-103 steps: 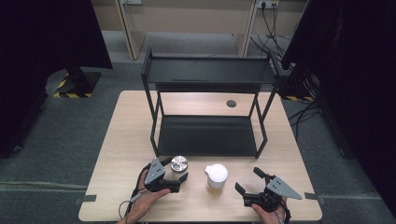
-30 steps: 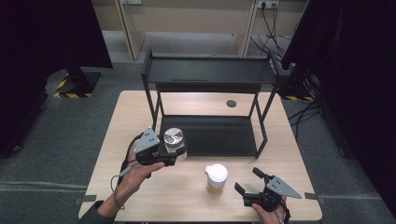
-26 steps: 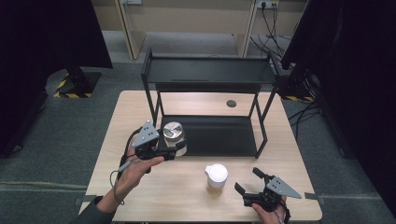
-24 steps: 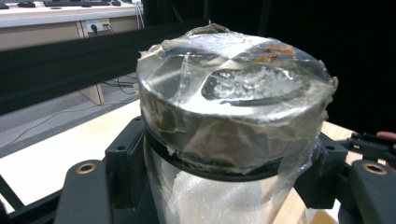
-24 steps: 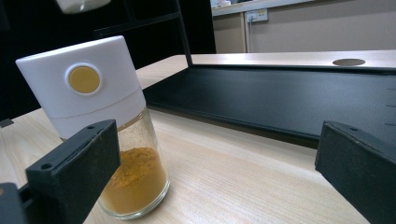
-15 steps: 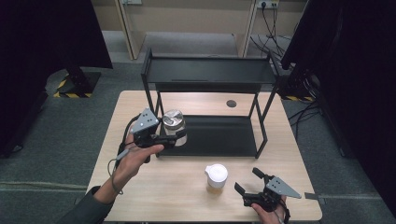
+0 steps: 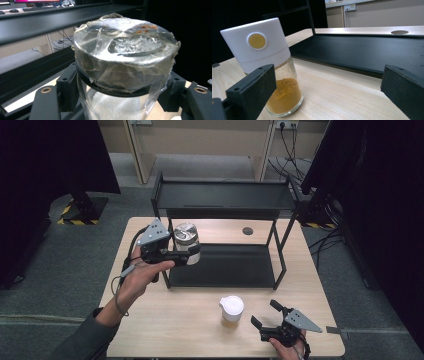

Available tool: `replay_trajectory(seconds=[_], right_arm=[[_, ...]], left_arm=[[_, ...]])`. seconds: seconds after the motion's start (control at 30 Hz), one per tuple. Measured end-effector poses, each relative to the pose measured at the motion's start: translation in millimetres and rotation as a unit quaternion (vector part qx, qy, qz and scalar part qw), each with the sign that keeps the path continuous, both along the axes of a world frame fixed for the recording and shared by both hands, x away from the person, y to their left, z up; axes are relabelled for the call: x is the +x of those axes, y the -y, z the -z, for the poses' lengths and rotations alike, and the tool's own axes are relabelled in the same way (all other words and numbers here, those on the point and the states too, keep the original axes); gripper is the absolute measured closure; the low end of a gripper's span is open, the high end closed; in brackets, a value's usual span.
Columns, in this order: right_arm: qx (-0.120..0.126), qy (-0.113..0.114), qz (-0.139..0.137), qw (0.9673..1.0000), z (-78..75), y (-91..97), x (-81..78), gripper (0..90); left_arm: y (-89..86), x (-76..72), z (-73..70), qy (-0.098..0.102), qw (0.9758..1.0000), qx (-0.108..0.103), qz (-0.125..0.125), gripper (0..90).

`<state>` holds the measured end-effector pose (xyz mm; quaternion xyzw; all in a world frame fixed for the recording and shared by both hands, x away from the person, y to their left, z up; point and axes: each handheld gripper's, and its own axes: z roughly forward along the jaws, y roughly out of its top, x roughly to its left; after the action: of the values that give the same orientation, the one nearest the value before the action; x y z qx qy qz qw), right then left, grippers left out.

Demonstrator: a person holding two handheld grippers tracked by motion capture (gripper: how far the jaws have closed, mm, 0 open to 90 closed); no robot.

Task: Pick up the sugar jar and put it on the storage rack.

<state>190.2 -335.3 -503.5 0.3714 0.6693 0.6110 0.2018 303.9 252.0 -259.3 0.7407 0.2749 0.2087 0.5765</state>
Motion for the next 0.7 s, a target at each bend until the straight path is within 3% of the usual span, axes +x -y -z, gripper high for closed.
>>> replay_trajectory(seconds=[0.2, 0.7], right_arm=[[0.001, -0.001, 0.000, 1.0000, 0.1, -0.1, 0.1, 0.4], [0.003, -0.001, 0.000, 1.0000, 0.8, 0.3, 0.6, 0.4]], left_arm=[[1.6, 7.5, -21.0, -0.009, 1.0000, -0.002, 0.001, 31.2], [10.9, 19.2, -70.6, -0.007, 0.9997, 0.007, -0.021, 31.2]])
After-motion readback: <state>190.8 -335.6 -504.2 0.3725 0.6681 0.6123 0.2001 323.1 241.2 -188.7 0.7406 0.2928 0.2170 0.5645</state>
